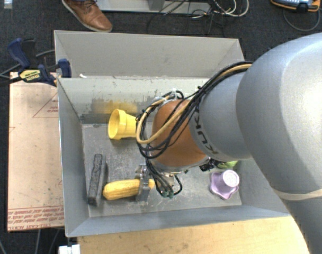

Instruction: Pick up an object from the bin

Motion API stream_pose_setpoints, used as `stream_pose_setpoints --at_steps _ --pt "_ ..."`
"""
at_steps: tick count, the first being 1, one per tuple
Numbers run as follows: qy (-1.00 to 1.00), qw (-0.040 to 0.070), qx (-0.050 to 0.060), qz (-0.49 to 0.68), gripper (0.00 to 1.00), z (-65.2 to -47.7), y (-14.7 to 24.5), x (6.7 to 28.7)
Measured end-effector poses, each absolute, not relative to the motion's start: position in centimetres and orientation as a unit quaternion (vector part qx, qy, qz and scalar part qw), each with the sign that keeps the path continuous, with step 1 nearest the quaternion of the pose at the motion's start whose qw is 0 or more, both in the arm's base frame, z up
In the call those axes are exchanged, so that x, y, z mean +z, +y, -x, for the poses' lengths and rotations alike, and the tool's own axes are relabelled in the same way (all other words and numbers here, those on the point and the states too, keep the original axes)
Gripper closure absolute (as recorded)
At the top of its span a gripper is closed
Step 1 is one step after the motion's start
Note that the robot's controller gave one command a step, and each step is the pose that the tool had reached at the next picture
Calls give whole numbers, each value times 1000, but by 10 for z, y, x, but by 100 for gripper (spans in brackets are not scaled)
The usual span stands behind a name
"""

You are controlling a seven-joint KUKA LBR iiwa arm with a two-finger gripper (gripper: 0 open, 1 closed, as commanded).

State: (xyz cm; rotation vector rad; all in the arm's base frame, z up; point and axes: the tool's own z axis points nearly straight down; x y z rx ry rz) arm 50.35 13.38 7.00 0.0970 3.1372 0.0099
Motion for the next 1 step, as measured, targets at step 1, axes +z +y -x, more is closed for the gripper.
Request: stream_pose_setpoints --at_steps 1 --pt "999 3 4 -41 100 -500 123 208"
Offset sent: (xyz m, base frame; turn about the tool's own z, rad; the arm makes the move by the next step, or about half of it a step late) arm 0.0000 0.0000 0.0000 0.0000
